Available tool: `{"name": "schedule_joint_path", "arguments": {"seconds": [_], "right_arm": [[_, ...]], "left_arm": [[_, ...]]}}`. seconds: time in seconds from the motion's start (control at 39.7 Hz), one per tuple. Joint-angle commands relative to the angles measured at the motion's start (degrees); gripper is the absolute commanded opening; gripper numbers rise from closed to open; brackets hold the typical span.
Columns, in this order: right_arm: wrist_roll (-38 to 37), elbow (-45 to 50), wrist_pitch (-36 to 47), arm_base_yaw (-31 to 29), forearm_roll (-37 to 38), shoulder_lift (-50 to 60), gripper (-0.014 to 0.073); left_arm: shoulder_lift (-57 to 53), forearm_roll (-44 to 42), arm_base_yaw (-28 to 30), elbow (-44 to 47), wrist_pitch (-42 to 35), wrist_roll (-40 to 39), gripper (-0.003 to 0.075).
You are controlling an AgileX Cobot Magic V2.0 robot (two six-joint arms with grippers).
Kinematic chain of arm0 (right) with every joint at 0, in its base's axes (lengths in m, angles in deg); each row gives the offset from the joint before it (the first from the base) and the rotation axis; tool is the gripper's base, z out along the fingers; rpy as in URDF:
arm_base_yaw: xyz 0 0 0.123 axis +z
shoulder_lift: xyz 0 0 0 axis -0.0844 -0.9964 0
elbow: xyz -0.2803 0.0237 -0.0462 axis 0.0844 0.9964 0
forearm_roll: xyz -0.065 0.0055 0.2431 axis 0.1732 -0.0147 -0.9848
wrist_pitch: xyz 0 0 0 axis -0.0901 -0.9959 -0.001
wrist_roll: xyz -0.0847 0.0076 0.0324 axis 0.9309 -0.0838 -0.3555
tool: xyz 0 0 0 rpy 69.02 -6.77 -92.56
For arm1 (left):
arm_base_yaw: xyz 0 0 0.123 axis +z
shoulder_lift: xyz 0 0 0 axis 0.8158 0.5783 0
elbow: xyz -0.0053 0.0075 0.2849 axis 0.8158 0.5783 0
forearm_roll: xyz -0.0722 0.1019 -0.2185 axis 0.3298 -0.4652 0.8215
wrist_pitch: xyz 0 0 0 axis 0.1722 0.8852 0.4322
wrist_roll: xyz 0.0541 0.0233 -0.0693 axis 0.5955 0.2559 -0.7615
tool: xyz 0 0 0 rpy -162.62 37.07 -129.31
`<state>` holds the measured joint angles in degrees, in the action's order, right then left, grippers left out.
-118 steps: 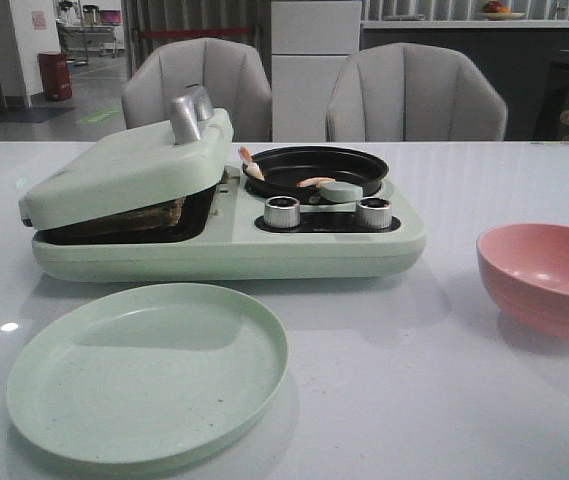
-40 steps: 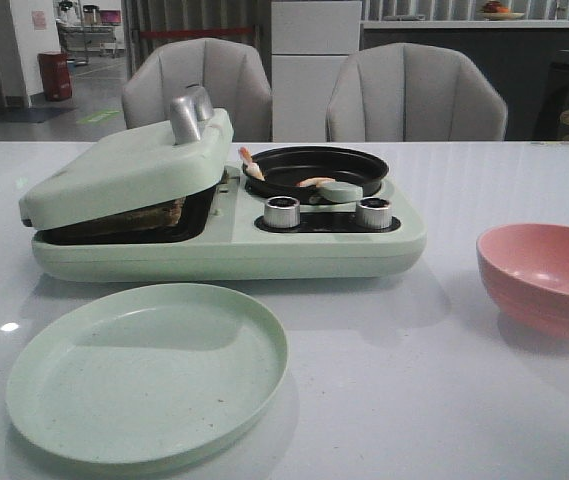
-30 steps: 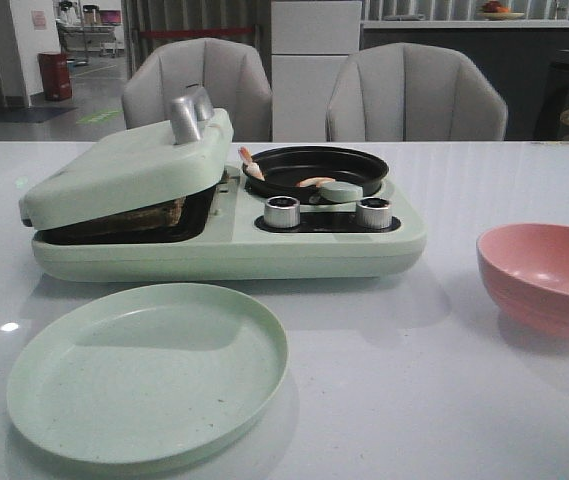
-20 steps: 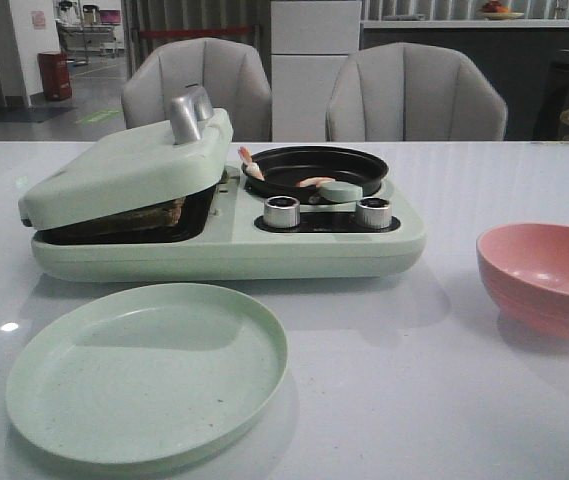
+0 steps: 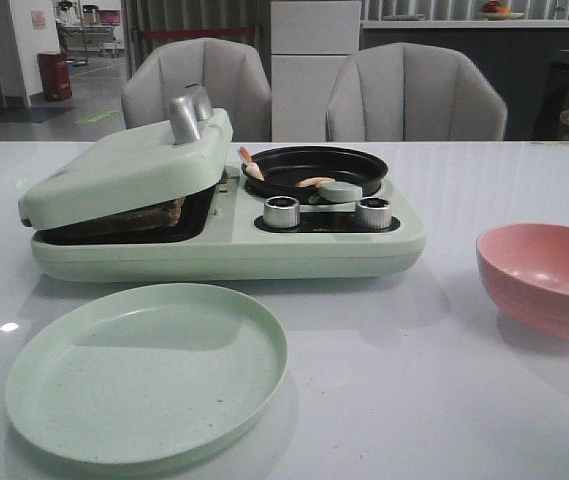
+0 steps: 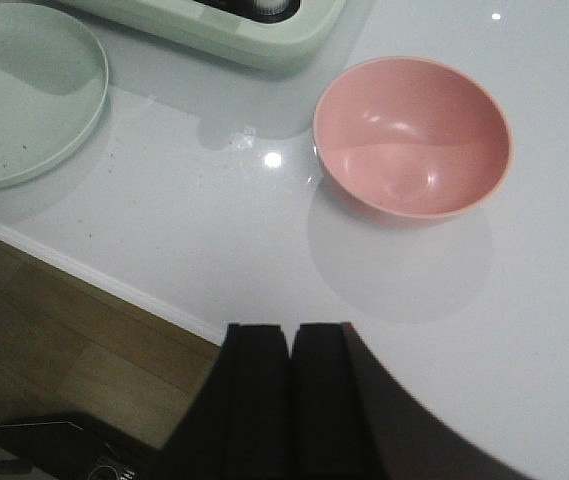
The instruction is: Make breakfast with bread and shrimp
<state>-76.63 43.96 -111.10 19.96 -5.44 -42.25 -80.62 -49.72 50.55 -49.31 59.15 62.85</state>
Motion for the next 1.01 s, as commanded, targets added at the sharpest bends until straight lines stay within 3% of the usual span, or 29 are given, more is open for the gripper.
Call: {"name": "schedule_joint_path", "arguments": {"seconds": [0.0, 0.05, 0.35, 0.81, 0.98], "right_arm": [[0.25, -0.96, 3.84, -2.15, 0.32, 1.11, 0.0022], [0.97, 0.05, 6.1, -3.92, 1.08, 2.31, 0.0022], [0.97, 15.76, 39.01, -13.98, -3.74, 16.14, 0.0022], [0.97, 34.76, 56.94, -15.7, -5.6, 27.02, 0.0022], [0.97, 34.55, 55.95, -15.7, -5.5, 26.89, 0.0022]], "left_arm": [[-1.06, 0.45, -0.1, 1.75, -5.0, 0.06, 0.0098], [-1.06, 0.45, -0.1, 1.75, -5.0, 0.06, 0.0098], [-1.06, 0.45, -0.1, 1.75, -5.0, 0.06, 0.0098], [-1.06, 0.45, -0.1, 1.75, -5.0, 0.06, 0.0098], [-0.95, 0.45, -0.1, 1.75, -5.0, 0.06, 0.0098]]}}
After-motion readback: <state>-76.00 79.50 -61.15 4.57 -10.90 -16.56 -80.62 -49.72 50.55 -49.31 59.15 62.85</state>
